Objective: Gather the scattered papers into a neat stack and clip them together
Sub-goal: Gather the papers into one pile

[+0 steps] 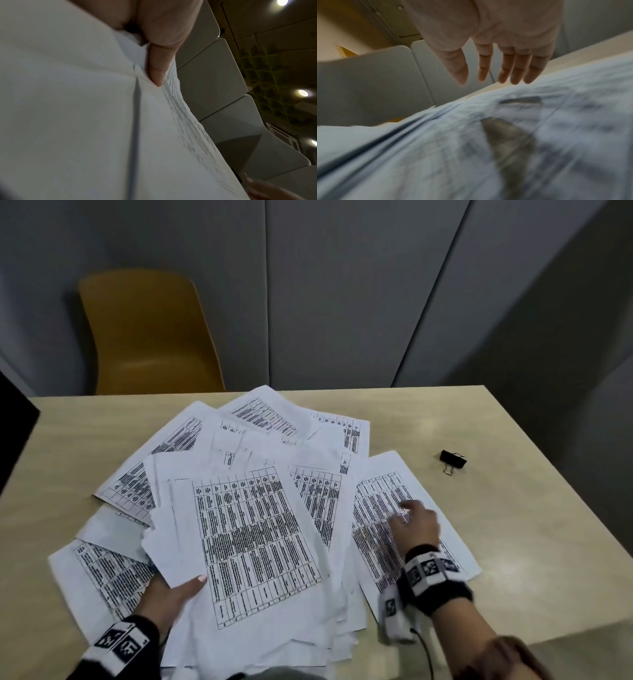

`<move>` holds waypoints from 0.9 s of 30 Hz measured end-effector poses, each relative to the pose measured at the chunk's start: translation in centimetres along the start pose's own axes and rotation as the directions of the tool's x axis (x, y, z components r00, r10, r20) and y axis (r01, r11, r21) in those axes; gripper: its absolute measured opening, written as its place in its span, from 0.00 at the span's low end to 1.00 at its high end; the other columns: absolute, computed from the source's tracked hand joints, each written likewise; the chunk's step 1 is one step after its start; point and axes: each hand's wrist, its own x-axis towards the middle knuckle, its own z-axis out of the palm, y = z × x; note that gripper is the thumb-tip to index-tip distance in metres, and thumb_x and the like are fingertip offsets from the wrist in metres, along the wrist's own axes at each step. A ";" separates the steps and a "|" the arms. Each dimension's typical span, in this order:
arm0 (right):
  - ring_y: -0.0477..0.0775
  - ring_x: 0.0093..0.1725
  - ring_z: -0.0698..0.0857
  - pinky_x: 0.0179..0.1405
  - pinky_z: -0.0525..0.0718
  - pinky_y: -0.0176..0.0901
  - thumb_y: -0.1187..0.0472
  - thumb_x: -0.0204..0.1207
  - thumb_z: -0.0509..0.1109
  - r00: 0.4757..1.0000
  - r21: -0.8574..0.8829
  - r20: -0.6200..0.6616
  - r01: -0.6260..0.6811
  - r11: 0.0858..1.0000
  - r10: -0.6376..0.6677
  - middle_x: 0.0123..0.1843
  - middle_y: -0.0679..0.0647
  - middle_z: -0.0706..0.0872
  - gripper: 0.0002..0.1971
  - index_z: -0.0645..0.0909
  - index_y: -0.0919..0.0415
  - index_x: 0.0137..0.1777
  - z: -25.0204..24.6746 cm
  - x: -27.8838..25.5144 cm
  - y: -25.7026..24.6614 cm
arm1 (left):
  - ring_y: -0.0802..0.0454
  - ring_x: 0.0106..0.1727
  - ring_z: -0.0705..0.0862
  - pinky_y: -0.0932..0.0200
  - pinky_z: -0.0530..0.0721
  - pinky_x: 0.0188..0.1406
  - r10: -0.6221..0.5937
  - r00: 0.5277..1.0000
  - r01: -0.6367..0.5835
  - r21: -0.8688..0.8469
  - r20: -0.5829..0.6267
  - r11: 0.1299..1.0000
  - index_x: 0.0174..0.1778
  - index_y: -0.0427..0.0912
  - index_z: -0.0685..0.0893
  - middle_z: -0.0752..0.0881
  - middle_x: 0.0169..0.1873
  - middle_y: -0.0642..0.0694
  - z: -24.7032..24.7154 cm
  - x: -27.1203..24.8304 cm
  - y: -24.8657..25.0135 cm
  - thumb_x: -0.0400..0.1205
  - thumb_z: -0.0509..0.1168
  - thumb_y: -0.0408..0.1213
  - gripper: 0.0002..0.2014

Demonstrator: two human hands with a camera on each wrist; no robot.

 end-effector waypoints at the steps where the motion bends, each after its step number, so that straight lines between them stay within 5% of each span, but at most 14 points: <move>1: 0.68 0.63 0.76 0.62 0.75 0.55 0.53 0.69 0.74 0.996 -0.067 -0.048 -0.075 0.995 0.072 0.63 0.67 0.77 0.22 0.77 0.57 0.63 -1.1 1.1 0.8 | 0.40 0.57 0.79 0.47 0.71 0.65 -0.005 1.000 0.005 -0.017 0.002 1.000 0.69 0.28 0.73 0.81 0.62 0.34 0.0 0.0 0.0 0.76 0.64 0.19 0.23; 4: 0.68 0.72 0.66 0.69 0.69 0.62 0.46 0.65 0.77 0.985 -0.170 -0.044 -0.174 0.970 0.169 0.73 0.66 0.66 0.39 0.65 0.55 0.74 -3.5 2.8 3.1 | 0.43 0.47 0.80 0.52 0.69 0.60 -0.030 0.999 0.031 -0.089 0.011 0.996 0.66 0.23 0.74 0.79 0.58 0.38 0.0 -0.5 0.4 0.78 0.62 0.19 0.20; 7: 0.70 0.70 0.69 0.67 0.72 0.61 0.45 0.63 0.78 0.984 -0.215 0.067 -0.146 0.966 0.164 0.72 0.67 0.65 0.46 0.59 0.57 0.76 -4.0 2.6 4.3 | 0.41 0.52 0.80 0.51 0.69 0.61 -0.062 0.998 0.061 -0.120 -0.003 0.991 0.65 0.23 0.74 0.81 0.57 0.36 -0.2 -0.3 0.4 0.78 0.63 0.21 0.19; 10: 0.67 0.53 0.81 0.52 0.81 0.53 0.51 0.66 0.78 0.977 -0.192 0.144 -0.127 0.973 0.156 0.62 0.67 0.76 0.33 0.68 0.62 0.65 -3.6 1.8 4.2 | 0.36 0.59 0.82 0.40 0.71 0.69 -0.086 0.996 0.083 -0.118 -0.026 0.990 0.63 0.26 0.78 0.83 0.57 0.33 -0.6 0.3 -0.1 0.77 0.65 0.23 0.18; 14: 0.58 0.37 0.80 0.38 0.76 0.42 0.55 0.73 0.71 0.982 -0.134 0.156 -0.081 0.988 0.102 0.40 0.59 0.82 0.12 0.73 0.61 0.48 -2.4 -0.5 4.1 | 0.35 0.59 0.82 0.36 0.71 0.69 -0.076 0.997 0.072 -0.126 -0.031 0.989 0.60 0.31 0.80 0.85 0.48 0.39 -0.8 0.8 -0.5 0.76 0.65 0.23 0.16; 18: 0.59 0.39 0.83 0.41 0.77 0.42 0.59 0.71 0.74 0.981 0.122 0.133 -0.155 0.980 0.138 0.40 0.60 0.84 0.14 0.79 0.64 0.53 -1.5 -2.2 4.6 | 0.36 0.59 0.82 0.38 0.71 0.69 -0.064 0.997 0.058 -0.138 -0.038 0.989 0.60 0.32 0.80 0.86 0.48 0.40 -0.9 0.8 -0.5 0.76 0.66 0.23 0.16; 22: 0.60 0.34 0.84 0.39 0.85 0.51 0.63 0.71 0.73 0.962 0.402 0.052 -0.266 0.876 0.268 0.40 0.64 0.86 0.14 0.79 0.64 0.55 -1.0 -3.2 4.4 | 0.34 0.59 0.81 0.37 0.71 0.69 -0.093 0.995 0.087 -0.191 -0.023 0.978 0.63 0.27 0.78 0.85 0.45 0.43 -0.9 0.9 -0.4 0.76 0.64 0.21 0.18; 27: 0.57 0.34 0.85 0.34 0.85 0.44 0.64 0.70 0.74 0.931 0.376 0.323 -0.288 0.881 0.167 0.41 0.61 0.87 0.15 0.79 0.66 0.56 0.8 -4.9 2.6 | 0.39 0.48 0.83 0.40 0.73 0.65 -0.095 0.995 0.090 -0.187 -0.016 0.978 0.52 0.32 0.82 0.91 0.29 0.47 -0.9 0.8 -0.2 0.77 0.63 0.21 0.10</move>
